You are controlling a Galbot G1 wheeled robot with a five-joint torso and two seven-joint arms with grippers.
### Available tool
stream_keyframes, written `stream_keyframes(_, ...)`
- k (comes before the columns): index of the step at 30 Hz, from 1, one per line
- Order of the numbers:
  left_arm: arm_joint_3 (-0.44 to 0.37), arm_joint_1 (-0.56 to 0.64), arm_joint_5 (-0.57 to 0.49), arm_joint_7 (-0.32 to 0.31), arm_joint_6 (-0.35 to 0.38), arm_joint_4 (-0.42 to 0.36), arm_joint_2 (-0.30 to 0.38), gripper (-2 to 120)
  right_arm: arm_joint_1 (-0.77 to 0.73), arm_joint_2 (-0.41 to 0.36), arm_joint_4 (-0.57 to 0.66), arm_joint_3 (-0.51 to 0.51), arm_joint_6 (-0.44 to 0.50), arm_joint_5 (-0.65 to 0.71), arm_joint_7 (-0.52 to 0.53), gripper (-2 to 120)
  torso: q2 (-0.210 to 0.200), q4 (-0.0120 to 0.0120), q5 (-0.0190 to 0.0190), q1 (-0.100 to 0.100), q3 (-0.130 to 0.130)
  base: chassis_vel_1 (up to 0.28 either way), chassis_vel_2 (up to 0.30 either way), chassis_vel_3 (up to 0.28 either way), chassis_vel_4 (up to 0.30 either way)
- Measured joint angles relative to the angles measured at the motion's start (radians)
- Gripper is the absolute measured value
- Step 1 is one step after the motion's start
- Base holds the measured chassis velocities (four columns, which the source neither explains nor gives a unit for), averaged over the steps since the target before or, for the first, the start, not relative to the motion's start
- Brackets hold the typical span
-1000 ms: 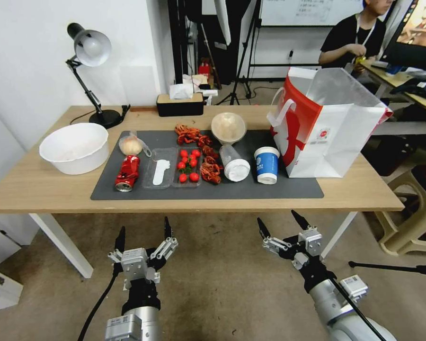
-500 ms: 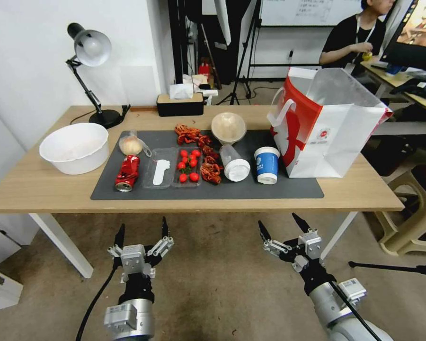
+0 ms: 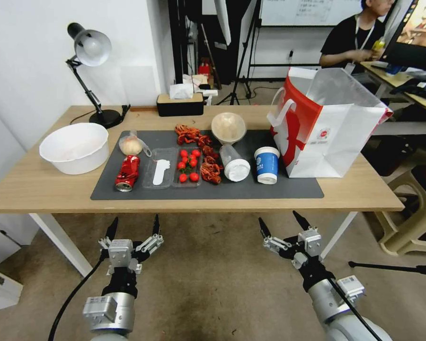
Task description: Pick up the trash from the table and place it into the takeout bag.
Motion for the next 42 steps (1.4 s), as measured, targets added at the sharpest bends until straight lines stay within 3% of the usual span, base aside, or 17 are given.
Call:
stream_keyframes(8,0.002,-0.005,-0.028,0.025,0.033,-0.007,0.016,100,0.152,-0.072,-0.016,-0.014,-0.086,0.041,0.064,100,0.0,0.0008,0.0002,0.0,0.0,0.0,0.0,0.0,0.0)
stream_keyframes(11,0.021,-0.021,-0.039,0.035,0.056,-0.004,0.036,100,0.176,-0.088,-0.017,-0.007,-0.112,0.043,0.094,100,0.0,0.0002,0.0001,0.0,0.0,0.0,0.0,0.0,0.0)
stream_keyframes(12,0.038,-0.025,-0.048,0.043,0.067,0.002,0.052,100,0.204,-0.096,-0.019,-0.004,-0.141,0.043,0.127,100,0.0,-0.001,-0.0002,0.0,0.0,0.0,0.0,0.0,0.0)
stream_keyframes(14,0.04,-0.013,-0.048,0.046,0.06,0.003,0.05,100,0.257,-0.108,-0.043,-0.019,-0.177,0.049,0.155,100,0.0,0.0006,0.0005,0.0,0.0,0.0,0.0,0.0,0.0)
stream_keyframes(18,0.032,-0.009,-0.045,0.046,0.052,-0.006,0.037,100,0.317,-0.122,-0.081,-0.047,-0.196,0.059,0.172,100,0.0,0.0002,0.0001,0.0,0.0,0.0,0.0,0.0,0.0)
stream_keyframes(42,-0.009,-0.007,-0.06,0.038,0.045,-0.019,0.026,100,0.623,-0.126,-0.299,-0.246,-0.376,0.117,0.323,100,0.0,0.0002,0.0,0.0,0.0,0.0,0.0,0.0,0.0)
